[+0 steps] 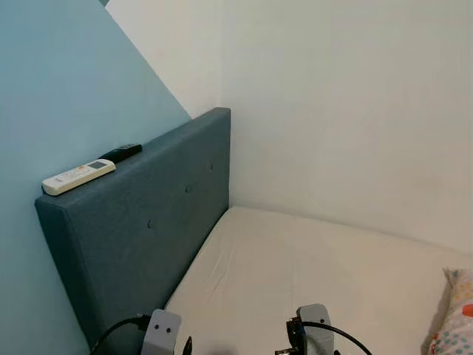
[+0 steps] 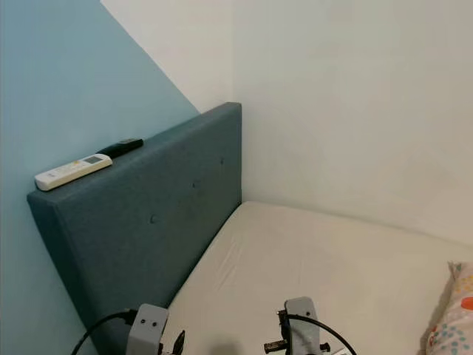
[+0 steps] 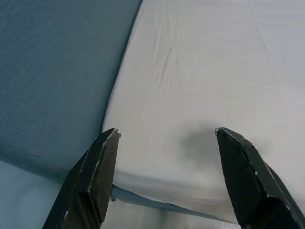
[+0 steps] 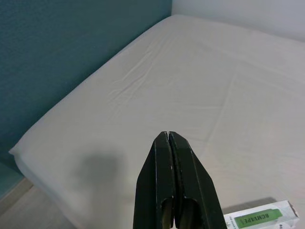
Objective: Clean up the room
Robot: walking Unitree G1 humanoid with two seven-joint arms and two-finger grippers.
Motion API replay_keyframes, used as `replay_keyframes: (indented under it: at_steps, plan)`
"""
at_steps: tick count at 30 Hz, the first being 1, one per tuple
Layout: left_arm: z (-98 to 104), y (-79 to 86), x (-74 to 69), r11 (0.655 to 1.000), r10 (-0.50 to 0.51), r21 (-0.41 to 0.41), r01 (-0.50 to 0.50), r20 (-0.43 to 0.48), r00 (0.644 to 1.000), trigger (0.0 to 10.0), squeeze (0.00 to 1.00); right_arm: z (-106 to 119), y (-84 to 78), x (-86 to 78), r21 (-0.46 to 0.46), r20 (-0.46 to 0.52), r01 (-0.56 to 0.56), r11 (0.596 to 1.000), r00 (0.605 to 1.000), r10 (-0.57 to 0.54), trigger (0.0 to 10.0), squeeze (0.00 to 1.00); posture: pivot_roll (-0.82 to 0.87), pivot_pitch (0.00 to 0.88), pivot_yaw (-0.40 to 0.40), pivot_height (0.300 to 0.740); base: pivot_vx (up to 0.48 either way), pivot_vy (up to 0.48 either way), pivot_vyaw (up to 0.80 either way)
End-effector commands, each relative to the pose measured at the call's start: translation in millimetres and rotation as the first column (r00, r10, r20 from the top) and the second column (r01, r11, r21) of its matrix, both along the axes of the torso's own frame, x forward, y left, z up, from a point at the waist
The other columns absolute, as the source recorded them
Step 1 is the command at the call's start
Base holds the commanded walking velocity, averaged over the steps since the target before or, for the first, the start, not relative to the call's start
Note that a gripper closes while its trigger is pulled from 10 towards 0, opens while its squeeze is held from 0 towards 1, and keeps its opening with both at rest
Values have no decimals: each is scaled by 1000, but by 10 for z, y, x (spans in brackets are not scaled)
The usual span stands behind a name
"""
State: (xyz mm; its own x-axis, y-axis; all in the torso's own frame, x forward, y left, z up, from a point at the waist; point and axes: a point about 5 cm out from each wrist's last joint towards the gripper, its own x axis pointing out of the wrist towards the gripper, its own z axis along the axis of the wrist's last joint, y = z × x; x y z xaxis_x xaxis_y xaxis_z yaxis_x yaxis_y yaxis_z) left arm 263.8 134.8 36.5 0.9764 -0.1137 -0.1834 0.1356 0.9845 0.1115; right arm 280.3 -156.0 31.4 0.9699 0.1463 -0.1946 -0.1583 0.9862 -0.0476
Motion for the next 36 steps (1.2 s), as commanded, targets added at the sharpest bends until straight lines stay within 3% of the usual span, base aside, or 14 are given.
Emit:
replay_keyframes:
  at_steps: [1,18,27,36]
  plan:
    - [-29,-11,-42,1000,-13,3,13,-8,1000,10000,0,-33,-18,-14,9,-18,12,1000,1000,-11,10000,0,2,60,-29,710,0,0,0]
    - [-34,-16,-54,1000,-20,0,20,-11,1000,10000,0,-40,-26,-31,12,-24,11,1000,1000,-11,10000,0,2,63,-26,631,0,0,0]
    - [-28,-16,-58,999,-34,2,34,-10,999,10000,0,-44,-30,-40,13,-24,16,1000,1000,-15,10000,0,2,68,-23,631,0,0,0]
    - [10,-87,-67,994,-108,-6,108,6,994,10000,0,-44,-44,-43,23,-29,32,999,999,-31,10000,0,5,80,-22,631,0,0,0]
